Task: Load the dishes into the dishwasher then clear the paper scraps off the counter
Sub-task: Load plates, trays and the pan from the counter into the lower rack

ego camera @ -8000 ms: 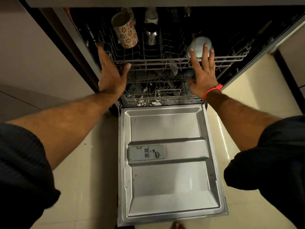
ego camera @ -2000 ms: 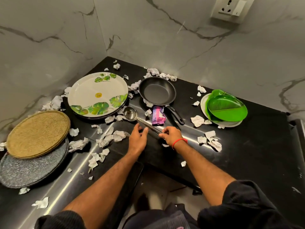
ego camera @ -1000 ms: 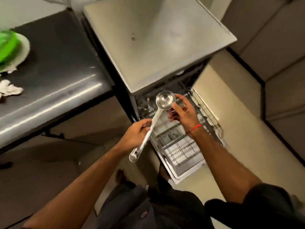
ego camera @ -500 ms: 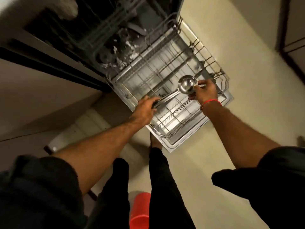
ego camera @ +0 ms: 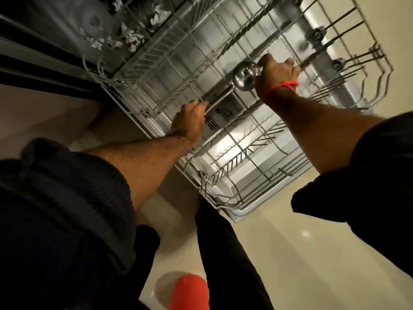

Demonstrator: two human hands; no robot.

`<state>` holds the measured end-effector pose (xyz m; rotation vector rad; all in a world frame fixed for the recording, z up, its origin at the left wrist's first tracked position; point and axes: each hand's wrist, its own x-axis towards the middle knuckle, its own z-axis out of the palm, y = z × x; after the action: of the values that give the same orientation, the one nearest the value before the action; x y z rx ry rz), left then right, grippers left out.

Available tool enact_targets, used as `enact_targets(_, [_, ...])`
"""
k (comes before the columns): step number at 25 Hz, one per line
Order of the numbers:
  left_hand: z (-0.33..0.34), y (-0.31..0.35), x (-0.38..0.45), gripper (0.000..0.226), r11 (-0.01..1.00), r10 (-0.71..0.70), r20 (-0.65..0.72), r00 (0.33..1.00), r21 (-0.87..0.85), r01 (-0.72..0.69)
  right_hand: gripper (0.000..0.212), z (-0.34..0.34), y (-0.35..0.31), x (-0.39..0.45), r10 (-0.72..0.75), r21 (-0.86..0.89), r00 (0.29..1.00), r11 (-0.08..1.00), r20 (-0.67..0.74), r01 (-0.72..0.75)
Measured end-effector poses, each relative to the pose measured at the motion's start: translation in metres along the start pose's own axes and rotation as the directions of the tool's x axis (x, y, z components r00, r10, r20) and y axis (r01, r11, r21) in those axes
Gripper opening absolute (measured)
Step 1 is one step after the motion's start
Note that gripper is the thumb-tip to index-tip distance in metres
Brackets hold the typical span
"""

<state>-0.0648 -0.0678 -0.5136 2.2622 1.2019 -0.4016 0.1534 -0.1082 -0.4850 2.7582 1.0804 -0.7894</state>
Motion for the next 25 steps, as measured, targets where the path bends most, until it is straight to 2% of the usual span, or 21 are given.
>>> enact_targets(3, [0.007,-0.007,-0.003,0.058,0.998,0.026,-0.025,0.999,0.052,-0.025,0.038,0.012,0.002,-0.001,-0.052,-0.125,0.998,0.991,0.038,0.056])
enact_targets(7, [-0.001,0.0,-0.009,0.063,0.986,0.045,-0.008,0.999,0.164,-0.043,0.049,0.005,0.0,-0.007,-0.06,-0.131,0.988,0.988,0.14,0.078])
enact_targets(9, [-0.009,0.003,-0.015,0.064,0.988,0.039,0.005,0.999,0.152,-0.04,0.054,-0.001,-0.001,-0.014,-0.085,-0.08,0.983,0.992,0.161,0.099])
enact_targets(12, [-0.028,0.001,-0.03,0.063,0.991,0.073,-0.016,0.997,0.11,-0.071,0.058,-0.009,0.0,-0.034,-0.154,0.051,0.985,0.987,0.078,0.15])
enact_targets(14, [-0.045,-0.003,-0.047,0.057,0.992,0.095,-0.055,0.994,0.083,-0.09,0.059,-0.015,-0.003,-0.054,-0.222,0.071,0.975,0.973,0.007,0.221])
enact_targets(18, [-0.088,-0.007,-0.093,0.054,0.997,0.077,-0.066,0.995,-0.025,-0.079,0.056,-0.03,-0.017,-0.099,-0.315,0.158,0.949,0.937,-0.005,0.312])
enact_targets(22, [-0.147,-0.018,-0.159,0.049,0.984,0.061,-0.15,0.987,-0.154,-0.084,0.051,-0.069,-0.058,-0.151,-0.288,0.329,0.957,0.9,-0.04,0.285])
enact_targets(25, [-0.196,-0.03,-0.214,0.051,0.986,0.005,-0.217,0.976,-0.159,-0.04,0.046,-0.11,-0.104,-0.203,-0.371,0.39,0.927,0.846,-0.06,0.364])
